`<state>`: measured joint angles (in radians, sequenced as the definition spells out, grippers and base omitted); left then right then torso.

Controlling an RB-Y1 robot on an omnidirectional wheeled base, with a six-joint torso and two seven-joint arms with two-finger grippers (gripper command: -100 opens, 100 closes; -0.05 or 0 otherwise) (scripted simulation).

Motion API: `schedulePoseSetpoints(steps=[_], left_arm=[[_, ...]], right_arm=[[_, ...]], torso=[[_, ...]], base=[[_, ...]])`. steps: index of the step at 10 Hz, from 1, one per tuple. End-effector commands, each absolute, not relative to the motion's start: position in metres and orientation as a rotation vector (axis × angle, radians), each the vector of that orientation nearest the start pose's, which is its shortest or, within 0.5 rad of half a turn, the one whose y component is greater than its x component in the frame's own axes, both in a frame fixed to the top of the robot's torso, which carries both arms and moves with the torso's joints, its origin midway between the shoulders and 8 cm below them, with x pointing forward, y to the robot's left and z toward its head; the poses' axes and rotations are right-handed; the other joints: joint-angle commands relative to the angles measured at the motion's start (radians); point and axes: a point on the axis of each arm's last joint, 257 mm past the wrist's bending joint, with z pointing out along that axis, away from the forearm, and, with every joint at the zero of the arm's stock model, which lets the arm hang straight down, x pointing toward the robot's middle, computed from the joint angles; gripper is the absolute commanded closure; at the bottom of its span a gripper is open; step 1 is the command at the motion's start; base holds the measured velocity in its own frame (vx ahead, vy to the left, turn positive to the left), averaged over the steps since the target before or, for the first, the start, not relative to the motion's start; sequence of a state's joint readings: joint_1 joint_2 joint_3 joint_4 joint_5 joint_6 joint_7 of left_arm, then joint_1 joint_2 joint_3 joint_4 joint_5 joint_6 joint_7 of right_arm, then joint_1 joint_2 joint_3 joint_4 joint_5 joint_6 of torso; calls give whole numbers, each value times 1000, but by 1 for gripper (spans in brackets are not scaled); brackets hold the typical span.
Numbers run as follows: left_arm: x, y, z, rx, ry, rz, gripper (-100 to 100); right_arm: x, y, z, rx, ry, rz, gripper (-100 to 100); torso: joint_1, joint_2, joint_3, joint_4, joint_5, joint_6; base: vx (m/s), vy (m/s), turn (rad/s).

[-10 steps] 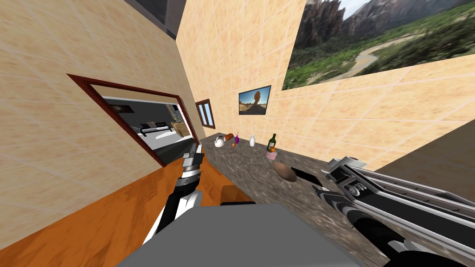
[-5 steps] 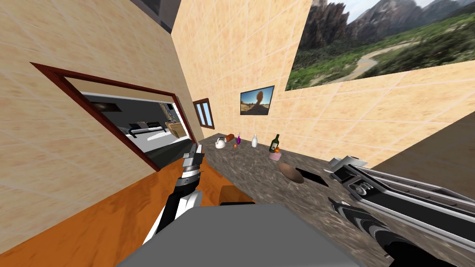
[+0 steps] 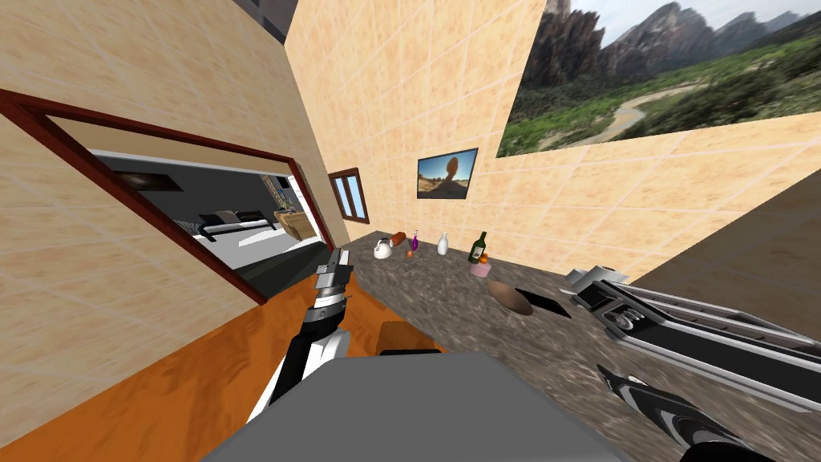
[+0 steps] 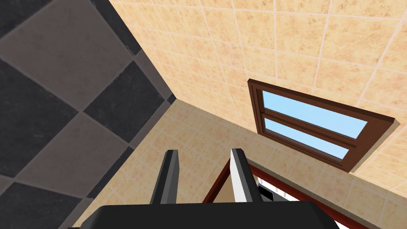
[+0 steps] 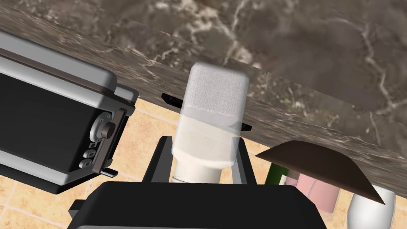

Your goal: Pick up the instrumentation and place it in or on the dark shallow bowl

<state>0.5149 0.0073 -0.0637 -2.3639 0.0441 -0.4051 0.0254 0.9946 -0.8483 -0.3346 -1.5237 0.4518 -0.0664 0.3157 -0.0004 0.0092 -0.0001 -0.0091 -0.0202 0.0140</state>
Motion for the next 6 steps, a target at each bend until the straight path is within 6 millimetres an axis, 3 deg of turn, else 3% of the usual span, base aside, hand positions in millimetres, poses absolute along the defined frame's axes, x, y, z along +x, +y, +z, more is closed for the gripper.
schedulePoseSetpoints(steps=[1,4,6], left_arm=[[344,263,38,-719,604,-1410,0],[344,263,38,-719,604,-1410,0],[344,263,38,-719,604,-1410,0]], right_arm=[[107,-688,-320,289,2248,-583,100],[79,-699,-314,339,2279,-612,100],[76,-702,-308,347,2281,-613,100]], torso=[[0,0,0,0,0,0],[-2,-3,-2,-1,0,-1],[2,-4,-2,-1,1,-2]], base=[[20,105,-46],[40,115,-68],[51,164,-49]])
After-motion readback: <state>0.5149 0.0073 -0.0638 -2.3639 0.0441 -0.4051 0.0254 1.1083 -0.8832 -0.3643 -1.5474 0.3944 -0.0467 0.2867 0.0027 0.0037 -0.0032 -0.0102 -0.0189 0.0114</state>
